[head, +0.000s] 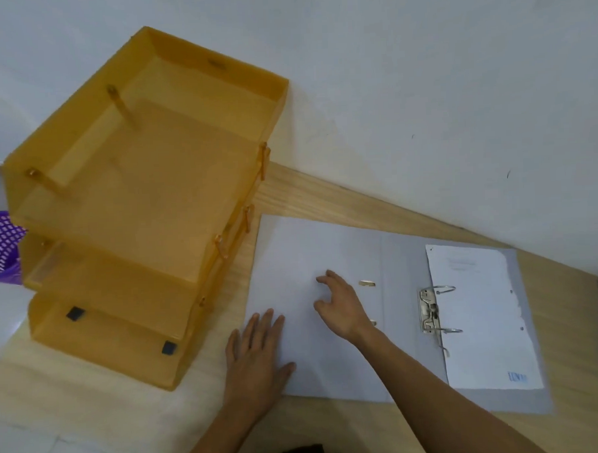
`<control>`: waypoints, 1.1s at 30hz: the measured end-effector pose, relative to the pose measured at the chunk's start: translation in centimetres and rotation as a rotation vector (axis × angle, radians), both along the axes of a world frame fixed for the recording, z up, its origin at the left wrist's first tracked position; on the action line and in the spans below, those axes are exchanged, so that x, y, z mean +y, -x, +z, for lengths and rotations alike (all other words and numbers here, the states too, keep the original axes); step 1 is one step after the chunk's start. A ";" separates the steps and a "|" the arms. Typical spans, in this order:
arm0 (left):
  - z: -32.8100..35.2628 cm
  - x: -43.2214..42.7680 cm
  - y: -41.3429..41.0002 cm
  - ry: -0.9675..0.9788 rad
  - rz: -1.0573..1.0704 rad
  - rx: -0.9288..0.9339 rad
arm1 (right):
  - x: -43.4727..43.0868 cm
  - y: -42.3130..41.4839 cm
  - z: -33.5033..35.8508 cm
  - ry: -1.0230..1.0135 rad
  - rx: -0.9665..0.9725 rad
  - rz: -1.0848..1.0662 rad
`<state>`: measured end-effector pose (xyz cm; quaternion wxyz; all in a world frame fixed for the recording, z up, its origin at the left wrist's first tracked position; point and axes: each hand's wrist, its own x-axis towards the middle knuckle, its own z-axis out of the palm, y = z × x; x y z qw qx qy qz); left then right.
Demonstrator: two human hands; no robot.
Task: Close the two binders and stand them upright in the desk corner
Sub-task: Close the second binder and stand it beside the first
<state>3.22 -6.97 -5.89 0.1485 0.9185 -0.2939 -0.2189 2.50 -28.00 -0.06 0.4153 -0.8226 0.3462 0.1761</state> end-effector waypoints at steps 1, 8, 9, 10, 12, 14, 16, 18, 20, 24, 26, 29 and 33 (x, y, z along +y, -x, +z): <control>0.7 -0.3 -0.3 0.041 0.138 0.055 | 0.4 0.5 -0.3 -0.013 -0.001 -0.011; 3.3 -3.4 -4.9 0.303 0.712 0.350 | 2.4 2.3 0.1 -0.152 -0.027 -0.009; 3.5 -3.1 -5.3 0.344 0.704 0.415 | 2.5 2.7 0.2 -0.170 -0.026 -0.009; 3.7 -2.8 -5.7 0.373 0.677 0.485 | 2.5 2.9 0.3 -0.184 -0.023 -0.017; 4.0 -2.0 -5.8 0.414 0.603 0.589 | 2.5 3.4 0.8 -0.199 -0.030 -0.033; 5.1 -1.6 -5.4 0.474 0.527 0.627 | 2.6 3.6 1.8 -0.216 -0.047 -0.041; 7.0 -1.5 -4.6 0.511 0.487 0.613 | 2.8 3.5 3.3 -0.243 -0.057 -0.046; 8.8 -1.3 -4.0 0.557 0.466 0.579 | 3.4 3.1 4.8 -0.272 -0.068 -0.048; 11.1 -1.2 -3.3 0.625 0.454 0.543 | 4.1 2.7 6.5 -0.317 -0.099 -0.072; 15.8 -2.1 -3.1 0.787 0.382 0.565 | 4.7 1.7 10.5 -0.484 -0.197 -0.156; 17.8 -3.5 -2.6 0.868 0.330 0.666 | 3.9 1.8 13.1 -0.601 -0.274 -0.212; 19.2 -6.7 -1.2 0.890 0.287 0.743 | 1.9 2.8 16.5 -0.678 -0.331 -0.274; 19.3 -11.9 2.9 0.924 0.251 0.785 | -2.0 4.0 18.5 -0.580 -0.286 -0.340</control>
